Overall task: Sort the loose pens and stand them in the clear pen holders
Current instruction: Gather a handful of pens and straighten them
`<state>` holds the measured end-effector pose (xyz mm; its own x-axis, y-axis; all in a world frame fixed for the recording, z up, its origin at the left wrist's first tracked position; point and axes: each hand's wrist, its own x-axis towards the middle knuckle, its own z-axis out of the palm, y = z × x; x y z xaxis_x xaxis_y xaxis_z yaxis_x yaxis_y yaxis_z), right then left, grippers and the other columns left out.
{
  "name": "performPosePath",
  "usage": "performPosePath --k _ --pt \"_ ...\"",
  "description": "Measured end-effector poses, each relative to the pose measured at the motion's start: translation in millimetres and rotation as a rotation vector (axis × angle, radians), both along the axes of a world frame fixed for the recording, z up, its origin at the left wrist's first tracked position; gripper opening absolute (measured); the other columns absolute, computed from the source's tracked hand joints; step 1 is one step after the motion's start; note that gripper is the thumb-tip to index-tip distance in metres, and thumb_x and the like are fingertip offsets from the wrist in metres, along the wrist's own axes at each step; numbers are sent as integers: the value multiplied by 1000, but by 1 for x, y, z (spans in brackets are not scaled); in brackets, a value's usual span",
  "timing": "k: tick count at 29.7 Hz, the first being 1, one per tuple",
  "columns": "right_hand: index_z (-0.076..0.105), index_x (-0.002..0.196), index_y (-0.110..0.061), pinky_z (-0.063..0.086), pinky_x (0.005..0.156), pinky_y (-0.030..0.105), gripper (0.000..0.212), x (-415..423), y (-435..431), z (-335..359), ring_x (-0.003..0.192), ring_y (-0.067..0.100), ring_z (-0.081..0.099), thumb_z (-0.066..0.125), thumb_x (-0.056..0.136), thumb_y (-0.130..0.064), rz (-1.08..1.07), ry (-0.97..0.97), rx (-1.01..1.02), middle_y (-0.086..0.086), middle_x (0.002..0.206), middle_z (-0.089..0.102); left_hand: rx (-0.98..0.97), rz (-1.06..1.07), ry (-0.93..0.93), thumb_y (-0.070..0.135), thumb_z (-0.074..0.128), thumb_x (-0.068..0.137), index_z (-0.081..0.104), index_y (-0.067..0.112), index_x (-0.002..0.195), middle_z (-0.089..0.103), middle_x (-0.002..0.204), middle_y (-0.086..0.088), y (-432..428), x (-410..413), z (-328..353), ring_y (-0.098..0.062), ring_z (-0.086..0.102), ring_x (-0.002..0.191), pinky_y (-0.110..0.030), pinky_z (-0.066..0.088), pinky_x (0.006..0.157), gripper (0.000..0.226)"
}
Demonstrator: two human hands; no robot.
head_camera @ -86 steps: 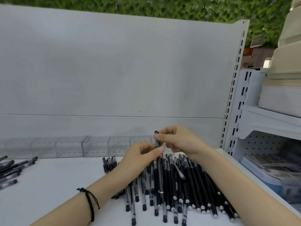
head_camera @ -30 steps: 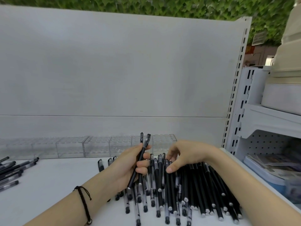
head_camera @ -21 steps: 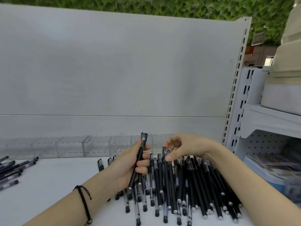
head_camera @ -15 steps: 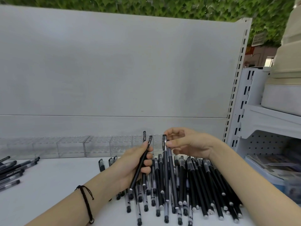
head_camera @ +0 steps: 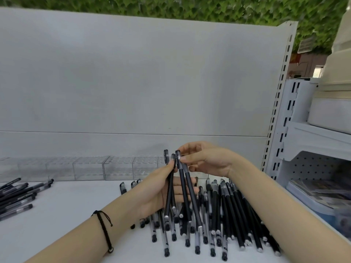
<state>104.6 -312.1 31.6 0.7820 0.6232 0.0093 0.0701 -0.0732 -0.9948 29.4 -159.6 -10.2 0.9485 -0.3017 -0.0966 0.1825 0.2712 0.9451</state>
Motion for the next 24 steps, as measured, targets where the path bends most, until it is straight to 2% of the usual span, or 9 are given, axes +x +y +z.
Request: performPosePath --k 4,8,10,12,14,16,18,21,24 --pt "60 99 -6 43 59 20 18 1 7 -6 72 13 57 62 86 7 -69 -31 41 4 81 62 -56 -12 -6 43 33 102 53 5 120 71 86 -14 0 4 -2 -26 71 72 -35 60 65 47" --pt "62 95 -9 45 61 21 15 0 11 -8 73 13 57 64 86 3 -146 -53 117 4 83 63 -179 -26 12 42 42 99 50 14 99 52 67 -2 1 7 -1 -14 49 51 -26 48 50 29" --pt "63 97 -11 46 60 21 15 1 9 -10 73 13 58 68 86 -4 -205 -93 90 3 86 62 -233 2 43 42 47 96 45 16 91 42 61 2 4 11 -2 -9 37 44 -21 39 43 27" --pt "63 100 -10 46 59 22 16 1 5 -10 72 12 58 71 86 -14 -253 -182 -36 3 88 62 -245 55 56 41 51 93 40 17 88 36 58 4 9 16 -4 -7 30 39 -18 30 37 27" --pt "64 98 -8 44 56 22 19 0 -2 -11 68 11 57 71 87 -22 -275 -338 -282 2 84 63 -215 119 44 41 55 91 38 19 86 33 56 5 13 21 -7 -5 26 37 -16 25 35 28" --pt "64 83 -11 43 55 23 17 -1 -9 -14 60 9 55 70 86 -26 -270 -474 -563 0 73 64 -208 172 36 39 58 89 38 19 82 31 55 6 16 23 -9 -5 25 37 -16 23 35 30" --pt "61 67 -15 44 52 21 25 -2 -13 -16 50 7 52 69 85 -30 -259 -534 -750 -1 63 63 -222 200 43 37 59 88 38 18 77 31 54 6 17 24 -11 -5 25 36 -16 22 34 30" --pt "62 54 -18 42 49 18 39 -6 -16 -15 40 6 47 67 85 -42 -242 -521 -880 -3 53 61 -259 177 82 35 60 87 39 17 78 33 53 6 17 25 -15 -5 27 36 -17 25 33 28" --pt "67 55 -18 47 60 24 46 -7 -18 -16 46 7 51 63 84 -54 -260 -525 -961 -5 49 62 -320 127 153 34 63 84 41 16 78 33 53 6 15 25 -17 -6 28 35 -17 26 33 28"
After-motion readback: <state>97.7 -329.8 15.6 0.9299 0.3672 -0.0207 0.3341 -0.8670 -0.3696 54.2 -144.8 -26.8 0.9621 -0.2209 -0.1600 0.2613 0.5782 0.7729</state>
